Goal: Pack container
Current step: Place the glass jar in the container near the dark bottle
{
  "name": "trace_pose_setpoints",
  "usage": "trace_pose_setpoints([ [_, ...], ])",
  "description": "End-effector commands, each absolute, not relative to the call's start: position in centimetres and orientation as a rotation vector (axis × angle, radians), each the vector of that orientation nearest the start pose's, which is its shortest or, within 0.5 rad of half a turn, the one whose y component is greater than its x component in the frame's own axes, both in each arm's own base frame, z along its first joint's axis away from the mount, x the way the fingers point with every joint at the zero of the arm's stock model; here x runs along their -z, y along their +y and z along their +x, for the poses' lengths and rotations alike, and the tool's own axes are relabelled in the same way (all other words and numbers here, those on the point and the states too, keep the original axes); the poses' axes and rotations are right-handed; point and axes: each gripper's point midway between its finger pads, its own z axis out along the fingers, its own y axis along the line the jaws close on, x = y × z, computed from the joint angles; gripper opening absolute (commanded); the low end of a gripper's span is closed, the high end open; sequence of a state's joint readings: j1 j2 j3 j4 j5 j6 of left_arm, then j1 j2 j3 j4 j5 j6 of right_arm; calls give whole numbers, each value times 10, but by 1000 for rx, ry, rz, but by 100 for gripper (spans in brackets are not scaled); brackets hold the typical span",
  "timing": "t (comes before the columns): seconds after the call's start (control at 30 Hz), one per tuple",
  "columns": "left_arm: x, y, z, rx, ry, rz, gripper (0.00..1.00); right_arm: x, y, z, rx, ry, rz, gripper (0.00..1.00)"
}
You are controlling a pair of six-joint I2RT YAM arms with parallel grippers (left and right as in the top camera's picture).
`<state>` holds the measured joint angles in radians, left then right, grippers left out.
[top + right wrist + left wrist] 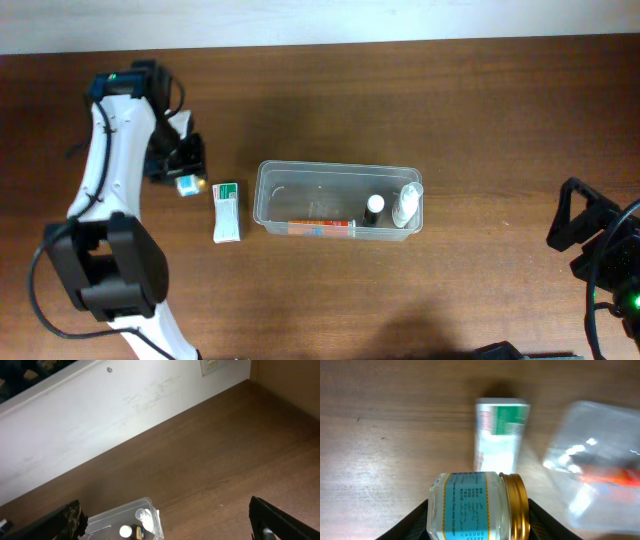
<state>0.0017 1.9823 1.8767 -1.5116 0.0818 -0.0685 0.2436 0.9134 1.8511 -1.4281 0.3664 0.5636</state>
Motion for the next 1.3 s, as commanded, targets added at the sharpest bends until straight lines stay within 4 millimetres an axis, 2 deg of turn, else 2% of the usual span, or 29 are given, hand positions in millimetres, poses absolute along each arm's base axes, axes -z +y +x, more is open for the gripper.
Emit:
trace_pose_setpoints([
  [0.0, -198, -69, 363, 267, 3038, 101, 44, -446, -25, 173, -104, 1949, 550, 98],
  [0.07, -208, -103, 359, 315, 2990, 211, 44, -446, -25, 173, -104, 1948, 550, 98],
  [0.17, -211, -148, 353, 342, 2953, 311, 44, -446, -25, 173, -104, 1949, 550, 98],
  [0.27, -205, -192, 347, 363, 2922, 402, 44, -446, -25, 173, -104, 1949, 550, 98],
  [0.37, -189, -218, 342, 309, 2924, 400, 44, -446, -25, 173, -104, 1949, 550, 98],
  [0.5, -159, -240, 338, 218, 2947, 377, 44, -446, -25, 173, -104, 1948, 550, 98],
  [0.7, -112, -254, 344, 171, 2999, 343, 44, -446, -25, 173, -104, 1949, 550, 98],
  [0.97, -61, -271, 346, 149, 3064, 352, 44, -446, -25, 173, -104, 1949, 550, 98],
  [1.07, -46, -281, 340, 175, 3095, 376, 44, -446, -25, 173, -105, 1948, 550, 98],
  [1.2, -38, -288, 337, 173, 3101, 385, 45, -446, -25, 173, -104, 1949, 550, 98],
  [1.27, -39, -291, 339, 178, 3084, 385, 53, -446, -25, 173, -104, 1949, 550, 98],
])
